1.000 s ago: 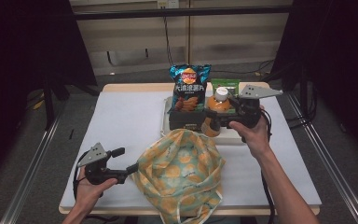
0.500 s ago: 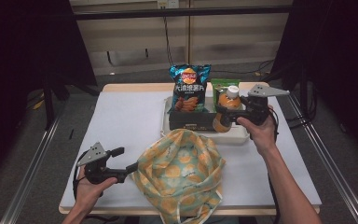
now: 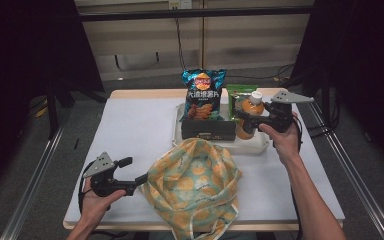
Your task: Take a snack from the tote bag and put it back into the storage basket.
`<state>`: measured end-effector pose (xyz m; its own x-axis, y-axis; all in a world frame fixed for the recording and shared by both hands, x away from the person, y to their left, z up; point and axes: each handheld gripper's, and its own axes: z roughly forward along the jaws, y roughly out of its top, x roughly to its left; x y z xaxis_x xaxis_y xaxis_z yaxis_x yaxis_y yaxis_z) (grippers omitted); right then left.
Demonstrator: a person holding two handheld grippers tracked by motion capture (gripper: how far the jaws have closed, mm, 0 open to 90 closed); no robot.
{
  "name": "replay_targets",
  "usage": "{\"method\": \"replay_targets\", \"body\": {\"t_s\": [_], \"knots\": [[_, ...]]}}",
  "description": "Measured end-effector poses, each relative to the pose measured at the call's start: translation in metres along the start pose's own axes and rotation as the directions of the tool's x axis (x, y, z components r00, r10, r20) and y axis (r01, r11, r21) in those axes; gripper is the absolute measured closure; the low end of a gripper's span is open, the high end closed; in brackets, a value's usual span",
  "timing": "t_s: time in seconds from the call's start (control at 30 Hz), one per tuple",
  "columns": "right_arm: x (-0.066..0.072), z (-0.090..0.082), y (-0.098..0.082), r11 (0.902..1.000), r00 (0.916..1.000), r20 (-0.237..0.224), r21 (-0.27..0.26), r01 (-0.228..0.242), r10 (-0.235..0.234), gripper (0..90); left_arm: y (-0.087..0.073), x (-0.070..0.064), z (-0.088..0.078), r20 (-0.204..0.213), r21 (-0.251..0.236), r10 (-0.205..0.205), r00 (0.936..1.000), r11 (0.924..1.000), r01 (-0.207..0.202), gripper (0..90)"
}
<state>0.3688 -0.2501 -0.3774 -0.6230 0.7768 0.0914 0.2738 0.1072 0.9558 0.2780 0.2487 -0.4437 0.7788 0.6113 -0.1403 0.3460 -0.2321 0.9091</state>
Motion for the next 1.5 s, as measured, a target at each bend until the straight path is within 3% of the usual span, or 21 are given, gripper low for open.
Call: {"method": "replay_targets", "body": {"t_s": [0.27,0.67,0.9,1.1,1.13,1.3,1.5], "knots": [[-0.006,0.001,-0.004,0.9999,0.9995,0.031,0.010,0.007,-0.007,30.7,0.001,-0.002,-0.001,0.001,-0.003,0.019,0.9998,0.9998,-0.019,12.0],[-0.018,0.007,-0.013,0.9996,0.9990,0.040,0.020,0.020,-0.021,30.7,0.000,-0.001,-0.003,-0.007,-0.011,0.009,0.9999,0.9999,-0.009,11.8],[-0.027,0.009,-0.020,0.9996,0.9985,0.054,0.028,0.003,-0.004,30.7,0.000,-0.001,-0.004,-0.026,-0.004,0.011,0.9996,0.9999,-0.011,11.8],[-0.031,0.017,-0.029,0.9990,0.9980,0.063,0.045,-0.002,-0.001,30.6,0.000,0.000,-0.002,-0.006,-0.008,0.012,0.9999,0.9999,-0.012,11.8],[-0.031,0.018,-0.030,0.9990,0.9977,0.067,0.043,-0.011,0.008,30.6,0.000,0.000,-0.003,-0.022,0.004,0.016,0.9996,0.9999,-0.016,11.8],[-0.034,0.022,-0.035,0.9980,0.9974,0.072,0.062,-0.014,0.009,30.7,0.000,0.000,-0.003,-0.017,0.000,0.013,0.9998,0.9999,-0.013,11.8],[-0.037,0.030,-0.042,0.9957,0.9929,0.118,0.089,-0.028,0.017,30.7,0.000,0.000,-0.002,-0.019,0.008,0.016,0.9997,0.9998,-0.015,11.8]]}}
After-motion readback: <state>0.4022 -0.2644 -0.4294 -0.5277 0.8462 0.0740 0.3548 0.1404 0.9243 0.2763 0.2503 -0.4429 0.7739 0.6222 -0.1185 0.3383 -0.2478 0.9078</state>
